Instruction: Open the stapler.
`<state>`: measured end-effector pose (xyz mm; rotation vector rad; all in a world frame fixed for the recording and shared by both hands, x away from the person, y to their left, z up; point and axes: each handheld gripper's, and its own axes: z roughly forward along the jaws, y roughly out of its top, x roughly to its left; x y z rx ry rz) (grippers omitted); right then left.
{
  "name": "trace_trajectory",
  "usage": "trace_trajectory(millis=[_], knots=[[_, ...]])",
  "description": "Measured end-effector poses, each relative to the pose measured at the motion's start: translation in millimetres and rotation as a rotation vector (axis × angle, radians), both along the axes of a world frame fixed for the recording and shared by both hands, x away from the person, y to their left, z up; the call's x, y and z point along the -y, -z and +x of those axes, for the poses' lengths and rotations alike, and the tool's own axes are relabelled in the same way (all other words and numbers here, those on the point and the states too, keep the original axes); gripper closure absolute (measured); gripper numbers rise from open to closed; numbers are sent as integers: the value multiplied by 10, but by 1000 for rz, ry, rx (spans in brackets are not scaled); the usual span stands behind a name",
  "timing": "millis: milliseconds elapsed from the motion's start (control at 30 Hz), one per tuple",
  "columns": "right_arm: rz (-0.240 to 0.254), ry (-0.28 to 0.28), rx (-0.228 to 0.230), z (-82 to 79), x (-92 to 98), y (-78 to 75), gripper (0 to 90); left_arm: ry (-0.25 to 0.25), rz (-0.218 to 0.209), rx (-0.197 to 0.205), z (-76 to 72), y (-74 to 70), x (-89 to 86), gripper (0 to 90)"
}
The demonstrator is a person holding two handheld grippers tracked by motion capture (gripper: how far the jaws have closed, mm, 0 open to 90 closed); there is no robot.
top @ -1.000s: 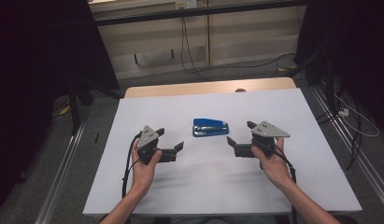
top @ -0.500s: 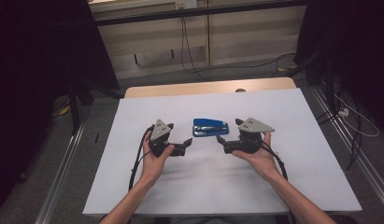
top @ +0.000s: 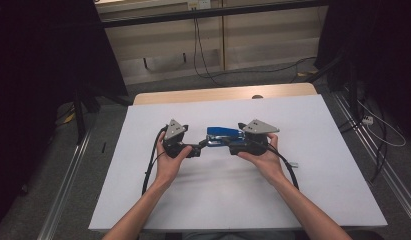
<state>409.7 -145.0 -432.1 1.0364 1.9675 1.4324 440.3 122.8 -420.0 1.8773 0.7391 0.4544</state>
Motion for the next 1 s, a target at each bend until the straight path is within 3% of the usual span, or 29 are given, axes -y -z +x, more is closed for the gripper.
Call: trace_trajectory(millis=[100,200,300,433,467,500,533,567,600,700,733,867,1000], knots=[[-5,-10,-5,30,-22,18,244,-3,5,-4,70,19,29,69],[-40,-30,-4,69,-69,37,313,2,15,8,134,39,68,71],[-38,-60,-29,112,-94,61,429,-3,-5,-20,156,76,65,69],[-44,-74,-38,145,-126,94,572,8,30,-45,171,128,57,64],[-49,-80,-44,155,-145,112,677,7,38,-59,177,150,58,59],[-49,-80,-44,155,-145,112,677,7,38,-59,177,150,58,59],[-52,-87,-48,163,-149,120,766,8,28,-75,191,163,45,59],[-52,-87,-48,163,-149,120,766,8,28,-75,191,163,45,59],[-42,-102,-60,177,-153,126,847,1,28,-77,207,171,25,59],[-44,-113,-64,195,-163,131,895,-5,37,-53,223,181,17,60],[-51,-130,-89,224,-191,143,900,-24,51,-42,229,185,22,61],[-74,-148,-135,247,-250,173,900,-40,58,-77,248,217,14,77],[-108,-147,-159,278,-285,222,900,-55,86,-69,258,227,1,87]])
